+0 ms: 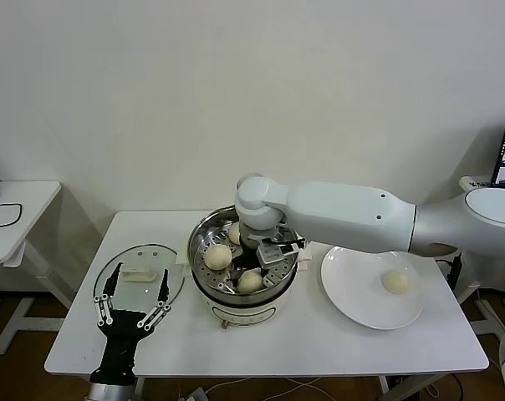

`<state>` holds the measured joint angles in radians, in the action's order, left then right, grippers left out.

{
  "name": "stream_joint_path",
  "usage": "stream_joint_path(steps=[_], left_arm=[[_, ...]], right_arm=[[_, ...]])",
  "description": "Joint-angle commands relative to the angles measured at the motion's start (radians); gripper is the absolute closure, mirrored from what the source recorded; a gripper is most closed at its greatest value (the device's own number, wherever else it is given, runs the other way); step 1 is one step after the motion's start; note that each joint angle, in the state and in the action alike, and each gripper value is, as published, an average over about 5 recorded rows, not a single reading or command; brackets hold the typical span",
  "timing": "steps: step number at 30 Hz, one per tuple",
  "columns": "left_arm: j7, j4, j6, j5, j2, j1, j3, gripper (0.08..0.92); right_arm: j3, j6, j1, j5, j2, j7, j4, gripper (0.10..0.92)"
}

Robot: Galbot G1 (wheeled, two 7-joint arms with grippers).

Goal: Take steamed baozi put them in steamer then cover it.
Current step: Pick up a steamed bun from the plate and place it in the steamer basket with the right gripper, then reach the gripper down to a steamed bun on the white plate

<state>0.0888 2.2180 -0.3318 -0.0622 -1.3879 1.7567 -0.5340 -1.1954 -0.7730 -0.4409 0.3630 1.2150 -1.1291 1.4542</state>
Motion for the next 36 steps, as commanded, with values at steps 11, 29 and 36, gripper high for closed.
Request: stream_joint_path(steps=[11, 29, 36], left_arm=[[0.0, -0.005, 0.004, 0.0, 0.003, -0.006, 0.007, 0.177], [0.0, 0.001, 0.007, -0.002, 0.005, -0.002, 0.016, 0.177], [0.001, -0.002, 0.006, -0.002, 0.003, 0.004, 0.01, 0.177]], right_arm=[[0.182, 0.314, -0.155, -0.396, -0.228, -0.142, -0.171, 0.203], [0.083, 0.693, 0.043, -0.53, -0.413, -0.195, -0.752, 0.203], [0.096, 0.692, 0.159, -0.473, -0.418, -0.156, -0.768, 0.203]])
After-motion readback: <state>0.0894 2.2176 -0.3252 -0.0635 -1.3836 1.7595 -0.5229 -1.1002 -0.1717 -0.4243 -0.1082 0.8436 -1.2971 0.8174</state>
